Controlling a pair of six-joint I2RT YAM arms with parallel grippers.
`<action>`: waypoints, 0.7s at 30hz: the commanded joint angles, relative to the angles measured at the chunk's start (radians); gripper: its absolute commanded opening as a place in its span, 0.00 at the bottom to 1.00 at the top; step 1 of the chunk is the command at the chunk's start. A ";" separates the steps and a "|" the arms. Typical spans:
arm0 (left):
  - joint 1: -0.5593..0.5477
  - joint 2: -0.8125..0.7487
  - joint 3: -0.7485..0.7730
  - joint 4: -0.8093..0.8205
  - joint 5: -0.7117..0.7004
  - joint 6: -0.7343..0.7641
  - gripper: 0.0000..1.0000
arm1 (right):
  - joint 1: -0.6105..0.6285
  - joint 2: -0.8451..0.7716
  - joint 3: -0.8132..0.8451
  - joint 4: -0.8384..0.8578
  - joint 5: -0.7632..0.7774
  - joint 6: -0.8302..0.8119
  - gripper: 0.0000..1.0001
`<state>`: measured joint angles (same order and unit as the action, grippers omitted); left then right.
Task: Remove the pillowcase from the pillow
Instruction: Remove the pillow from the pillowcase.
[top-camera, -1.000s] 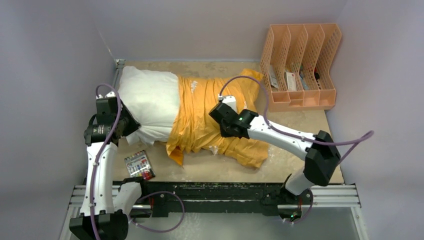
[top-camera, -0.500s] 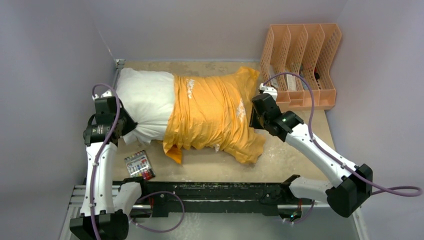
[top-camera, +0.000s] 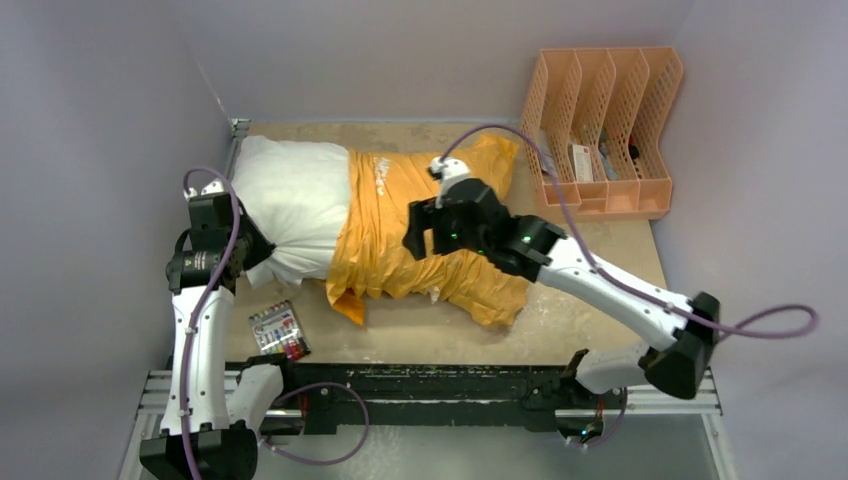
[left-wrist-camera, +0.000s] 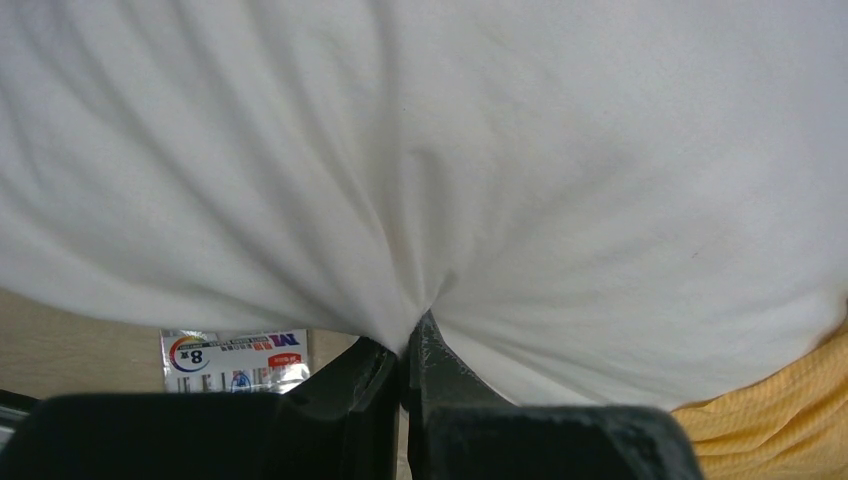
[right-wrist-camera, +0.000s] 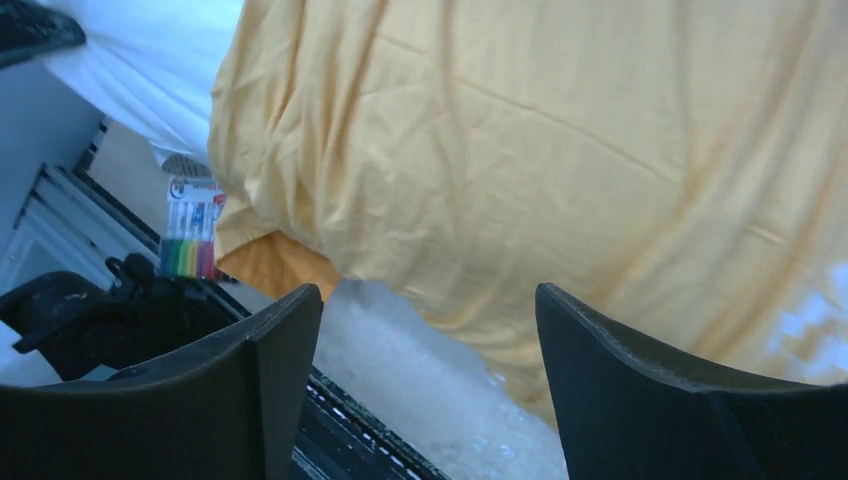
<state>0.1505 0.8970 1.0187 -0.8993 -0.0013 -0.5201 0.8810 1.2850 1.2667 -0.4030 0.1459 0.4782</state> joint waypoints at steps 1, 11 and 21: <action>0.009 -0.032 0.029 0.068 -0.003 0.006 0.00 | 0.097 0.161 0.110 -0.014 0.097 -0.060 0.82; 0.010 -0.037 0.041 0.047 -0.028 0.023 0.00 | 0.054 0.418 0.101 -0.418 0.608 0.109 0.52; 0.010 -0.031 0.042 0.048 -0.052 0.038 0.00 | -0.133 0.069 -0.147 -0.214 0.430 0.040 0.03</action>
<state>0.1345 0.8822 1.0187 -0.9367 0.1192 -0.5217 0.8333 1.4342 1.1732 -0.4755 0.4232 0.5785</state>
